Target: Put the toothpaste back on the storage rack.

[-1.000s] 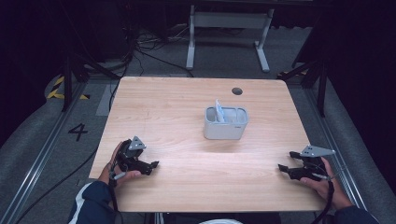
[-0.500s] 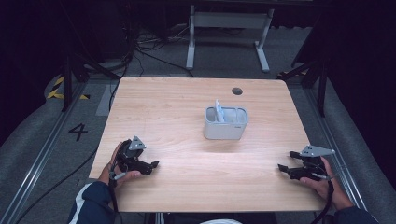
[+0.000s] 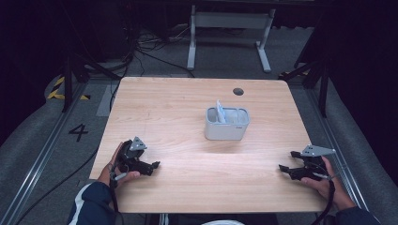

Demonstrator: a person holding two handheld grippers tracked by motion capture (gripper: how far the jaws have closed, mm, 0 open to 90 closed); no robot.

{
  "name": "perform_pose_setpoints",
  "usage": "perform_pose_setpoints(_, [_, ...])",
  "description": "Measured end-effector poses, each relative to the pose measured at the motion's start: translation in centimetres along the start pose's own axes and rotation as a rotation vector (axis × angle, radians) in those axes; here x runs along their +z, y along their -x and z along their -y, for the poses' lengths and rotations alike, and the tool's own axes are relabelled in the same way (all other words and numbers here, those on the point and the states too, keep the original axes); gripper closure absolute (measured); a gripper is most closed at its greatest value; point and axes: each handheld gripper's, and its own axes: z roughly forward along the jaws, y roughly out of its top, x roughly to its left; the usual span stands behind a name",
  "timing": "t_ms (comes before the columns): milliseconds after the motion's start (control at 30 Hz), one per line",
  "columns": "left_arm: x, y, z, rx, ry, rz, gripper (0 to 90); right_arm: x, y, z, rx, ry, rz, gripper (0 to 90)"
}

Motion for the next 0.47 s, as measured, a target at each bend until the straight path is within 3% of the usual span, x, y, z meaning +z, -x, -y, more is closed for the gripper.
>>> perform_pose_setpoints(467, [0.05, -0.04, -0.03, 0.004, 0.002, 0.001, 0.2, 0.00, 0.01, 0.00, 0.000, 0.000, 0.000, 17.2])
